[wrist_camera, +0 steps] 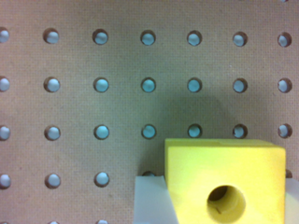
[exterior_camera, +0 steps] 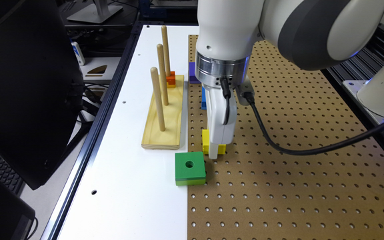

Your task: Pick up yellow block.

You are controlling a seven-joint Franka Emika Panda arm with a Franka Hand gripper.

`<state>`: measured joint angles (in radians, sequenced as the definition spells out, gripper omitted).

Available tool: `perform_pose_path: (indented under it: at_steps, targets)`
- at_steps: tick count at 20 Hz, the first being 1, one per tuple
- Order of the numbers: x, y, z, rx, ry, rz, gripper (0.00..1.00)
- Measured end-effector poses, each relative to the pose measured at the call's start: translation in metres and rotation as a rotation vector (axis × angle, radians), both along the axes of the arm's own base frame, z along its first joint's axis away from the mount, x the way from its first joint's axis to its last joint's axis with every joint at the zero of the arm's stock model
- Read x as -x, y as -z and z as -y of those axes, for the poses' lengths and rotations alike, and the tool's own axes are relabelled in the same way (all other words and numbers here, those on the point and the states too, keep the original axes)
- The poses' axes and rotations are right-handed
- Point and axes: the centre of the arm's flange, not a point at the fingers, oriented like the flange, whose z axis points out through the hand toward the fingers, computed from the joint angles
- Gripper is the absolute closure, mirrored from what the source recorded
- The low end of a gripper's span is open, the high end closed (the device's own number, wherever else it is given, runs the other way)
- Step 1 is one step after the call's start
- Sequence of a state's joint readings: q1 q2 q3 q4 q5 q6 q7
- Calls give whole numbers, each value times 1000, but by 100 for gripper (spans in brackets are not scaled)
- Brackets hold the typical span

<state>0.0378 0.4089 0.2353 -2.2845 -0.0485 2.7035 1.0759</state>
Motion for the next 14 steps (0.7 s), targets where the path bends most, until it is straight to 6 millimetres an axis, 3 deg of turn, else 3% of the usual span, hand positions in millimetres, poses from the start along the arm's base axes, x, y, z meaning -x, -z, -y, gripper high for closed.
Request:
perform_pose_path:
  at_steps: [4, 10, 14]
  targets:
    - [-1, -10, 0, 4, -1, 7, 100]
    - [-2, -56, 0, 31, -10, 9, 100]
    - [-1, -61, 0, 33, -11, 11, 100]
